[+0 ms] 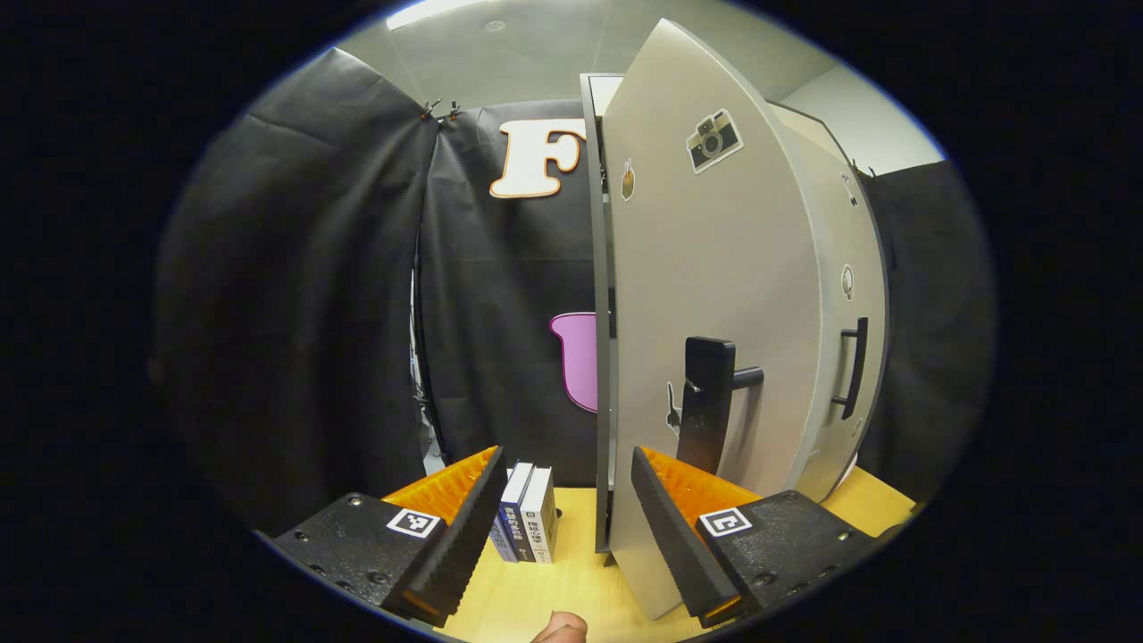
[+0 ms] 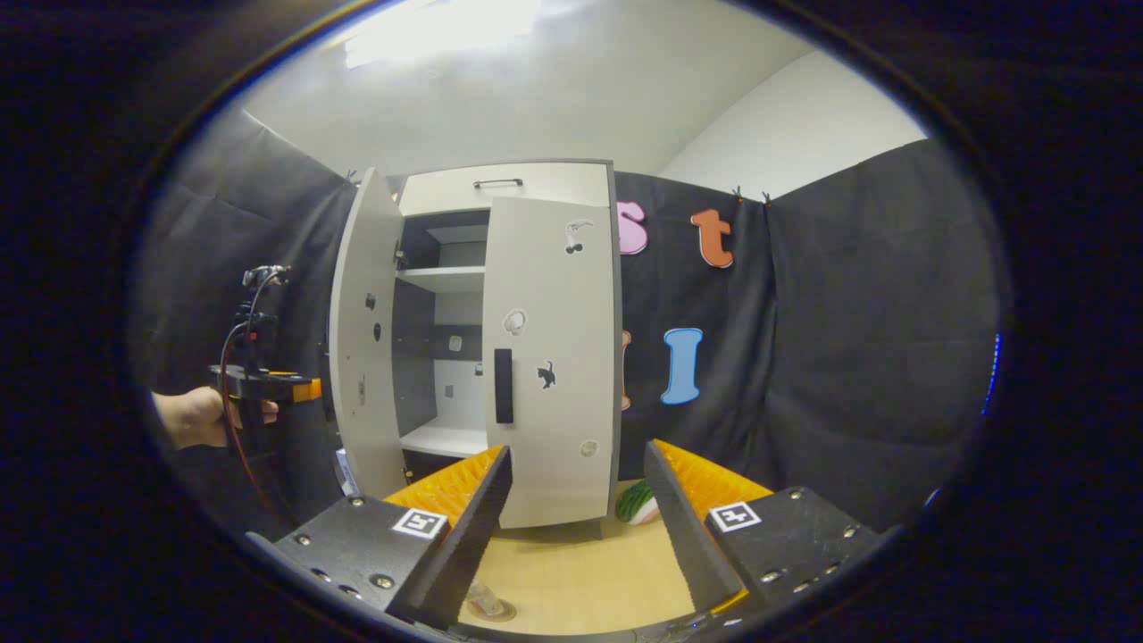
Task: Grasp the bottle in the cabinet with the left hand and place it on the coaster, then close the right door with the right hand and the left door with the left hand.
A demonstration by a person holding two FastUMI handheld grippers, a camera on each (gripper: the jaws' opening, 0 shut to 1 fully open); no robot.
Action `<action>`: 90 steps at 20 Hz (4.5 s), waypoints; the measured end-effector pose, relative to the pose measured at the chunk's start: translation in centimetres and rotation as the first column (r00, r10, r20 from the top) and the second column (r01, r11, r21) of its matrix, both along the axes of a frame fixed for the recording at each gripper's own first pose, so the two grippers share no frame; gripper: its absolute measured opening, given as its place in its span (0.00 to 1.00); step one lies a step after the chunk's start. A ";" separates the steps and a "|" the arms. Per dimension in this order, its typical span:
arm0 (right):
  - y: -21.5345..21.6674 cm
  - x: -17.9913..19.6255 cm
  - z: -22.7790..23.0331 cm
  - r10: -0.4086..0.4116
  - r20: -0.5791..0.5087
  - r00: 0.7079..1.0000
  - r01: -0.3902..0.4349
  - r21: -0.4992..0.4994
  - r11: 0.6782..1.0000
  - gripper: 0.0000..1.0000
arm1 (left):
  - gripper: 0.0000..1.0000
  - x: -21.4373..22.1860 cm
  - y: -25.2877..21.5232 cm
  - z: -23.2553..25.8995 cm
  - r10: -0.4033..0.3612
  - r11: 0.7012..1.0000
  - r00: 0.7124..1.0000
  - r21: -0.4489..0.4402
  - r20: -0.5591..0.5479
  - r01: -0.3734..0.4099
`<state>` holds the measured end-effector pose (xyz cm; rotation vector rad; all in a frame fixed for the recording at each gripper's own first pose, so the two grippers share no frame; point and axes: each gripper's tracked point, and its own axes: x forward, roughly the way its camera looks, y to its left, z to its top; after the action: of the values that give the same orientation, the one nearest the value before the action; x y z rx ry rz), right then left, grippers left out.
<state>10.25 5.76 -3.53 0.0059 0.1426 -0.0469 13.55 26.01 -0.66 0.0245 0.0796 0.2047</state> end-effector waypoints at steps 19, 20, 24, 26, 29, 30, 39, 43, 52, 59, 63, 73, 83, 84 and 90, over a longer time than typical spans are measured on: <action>2.2 4.6 -0.5 0.059 0.029 0.998 -0.057 -0.077 0.995 0.91 | 0.92 3.1 -7.0 0.6 -0.094 0.995 0.994 -0.016 0.051 0.095; 2.3 4.7 -0.6 0.059 0.028 0.998 -0.056 -0.080 0.995 0.91 | 0.93 3.2 -7.2 0.5 -0.098 0.995 0.994 -0.014 0.048 0.099; 2.3 4.9 -1.0 0.052 0.014 0.999 -0.051 -0.087 0.995 0.92 | 0.94 4.2 -8.5 1.0 -0.133 0.991 0.990 -0.001 0.056 0.133; 2.3 4.9 -1.2 0.050 0.007 0.999 -0.049 -0.090 0.995 0.91 | 0.92 4.9 -9.1 1.3 -0.151 0.989 0.988 0.011 0.043 0.150; 2.4 4.8 -1.2 0.052 0.001 0.999 -0.051 -0.094 0.994 0.87 | 0.95 4.8 -10.2 2.0 -0.156 0.987 0.986 -0.016 0.063 0.158; 2.4 4.8 -1.2 0.052 0.000 0.999 -0.052 -0.092 0.994 0.91 | 0.95 4.5 -10.5 2.1 -0.156 0.987 0.985 -0.023 0.068 0.158; 2.5 4.2 0.1 0.065 0.025 0.998 -0.063 -0.050 0.997 0.91 | 0.95 0.1 -11.1 1.7 -0.146 0.989 0.988 -0.004 0.047 0.147; 2.4 3.6 0.4 0.070 0.028 0.997 -0.069 -0.043 0.997 0.91 | 0.95 -1.8 -11.9 1.2 -0.151 0.989 0.988 0.012 0.040 0.151; 1.5 2.6 -0.1 0.061 0.013 0.998 -0.060 -0.048 0.997 0.87 | 0.93 -5.2 -13.5 -1.0 -0.163 0.986 0.986 -0.024 -0.019 0.163; 0.6 2.7 -0.5 0.037 0.018 0.999 -0.036 -0.044 0.998 0.87 | 0.95 -5.9 -12.8 -0.1 -0.162 0.986 0.987 -0.032 0.000 0.162; 1.4 2.9 -1.3 0.035 0.005 0.999 -0.034 -0.038 0.999 0.92 | 0.95 -6.5 -12.8 0.4 -0.171 0.985 0.985 -0.021 0.019 0.171; 2.1 1.3 -2.3 0.022 0.000 1.000 -0.022 -0.058 0.998 0.91 | 0.95 -7.4 -14.9 -0.4 -0.223 0.974 0.974 -0.036 0.034 0.224; -0.9 -0.6 -1.4 -0.028 0.028 0.999 0.029 -0.043 0.999 0.91 | 0.95 -6.8 -17.8 -0.6 -0.274 0.959 0.961 -0.070 0.030 0.275; -0.9 -0.7 -1.4 -0.030 0.028 0.999 0.032 -0.039 0.999 0.91 | 0.95 -6.7 -18.0 -0.5 -0.278 0.958 0.960 -0.060 0.033 0.279; -0.8 -0.6 -1.4 -0.027 0.038 0.999 0.028 -0.049 0.998 0.91 | 0.95 -6.6 -18.0 -0.5 -0.265 0.962 0.964 -0.061 0.037 0.267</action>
<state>9.65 4.92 -4.98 -0.0406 0.1036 -0.0777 6.98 8.03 -1.16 -0.0332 0.0539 -0.0665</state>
